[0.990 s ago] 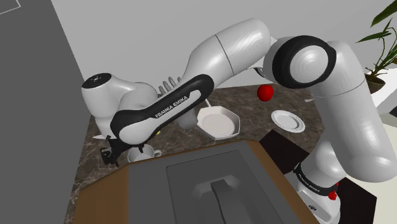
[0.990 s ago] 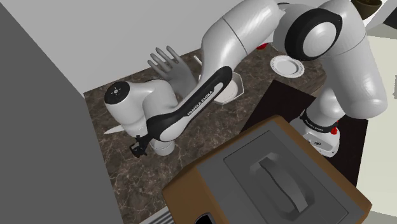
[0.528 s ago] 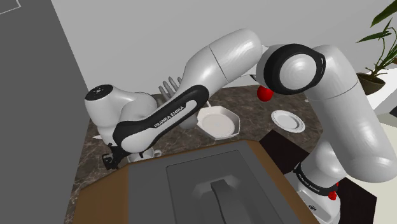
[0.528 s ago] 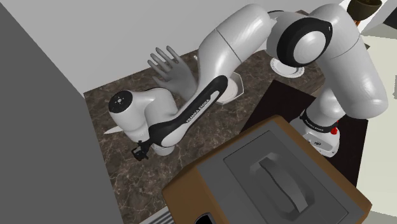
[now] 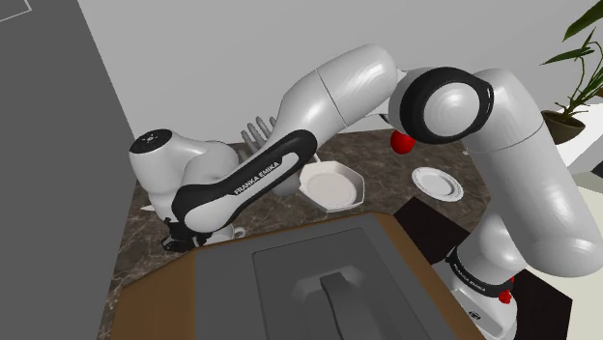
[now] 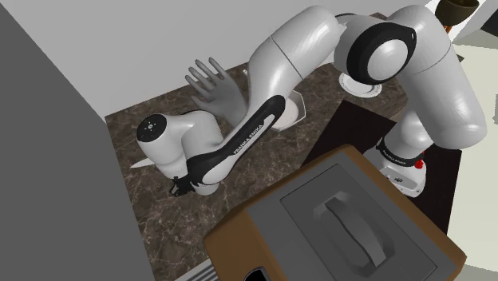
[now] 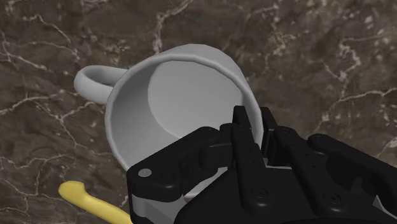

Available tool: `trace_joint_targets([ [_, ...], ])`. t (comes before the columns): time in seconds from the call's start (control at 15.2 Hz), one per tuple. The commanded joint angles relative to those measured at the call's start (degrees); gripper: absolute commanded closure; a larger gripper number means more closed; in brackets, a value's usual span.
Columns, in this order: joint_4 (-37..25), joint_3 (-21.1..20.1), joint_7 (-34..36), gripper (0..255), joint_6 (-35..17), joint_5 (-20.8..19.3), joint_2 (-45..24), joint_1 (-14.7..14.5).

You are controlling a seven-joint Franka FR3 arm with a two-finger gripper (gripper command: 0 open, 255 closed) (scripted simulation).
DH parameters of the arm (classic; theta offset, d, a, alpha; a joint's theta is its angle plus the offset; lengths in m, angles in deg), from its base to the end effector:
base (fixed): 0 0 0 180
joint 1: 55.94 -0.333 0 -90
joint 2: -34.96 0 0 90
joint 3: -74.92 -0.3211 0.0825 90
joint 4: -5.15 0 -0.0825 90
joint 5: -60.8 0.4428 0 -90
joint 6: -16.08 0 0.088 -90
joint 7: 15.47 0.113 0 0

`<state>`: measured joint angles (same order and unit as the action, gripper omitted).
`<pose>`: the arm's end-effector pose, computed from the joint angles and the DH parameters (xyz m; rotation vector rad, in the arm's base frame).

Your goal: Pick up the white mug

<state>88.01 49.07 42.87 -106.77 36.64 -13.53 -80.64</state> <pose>0.5405 0.5420 0.1742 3.0933 -0.0307 -0.0366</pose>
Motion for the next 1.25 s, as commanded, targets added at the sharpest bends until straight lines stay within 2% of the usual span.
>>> trace_joint_targets([
  [0.0,0.0,0.0,0.0,255,0.0,0.0,0.0,0.0],
  [1.19,-1.1,-2.3,-1.4,255,7.3,2.7,6.5,1.2],
])
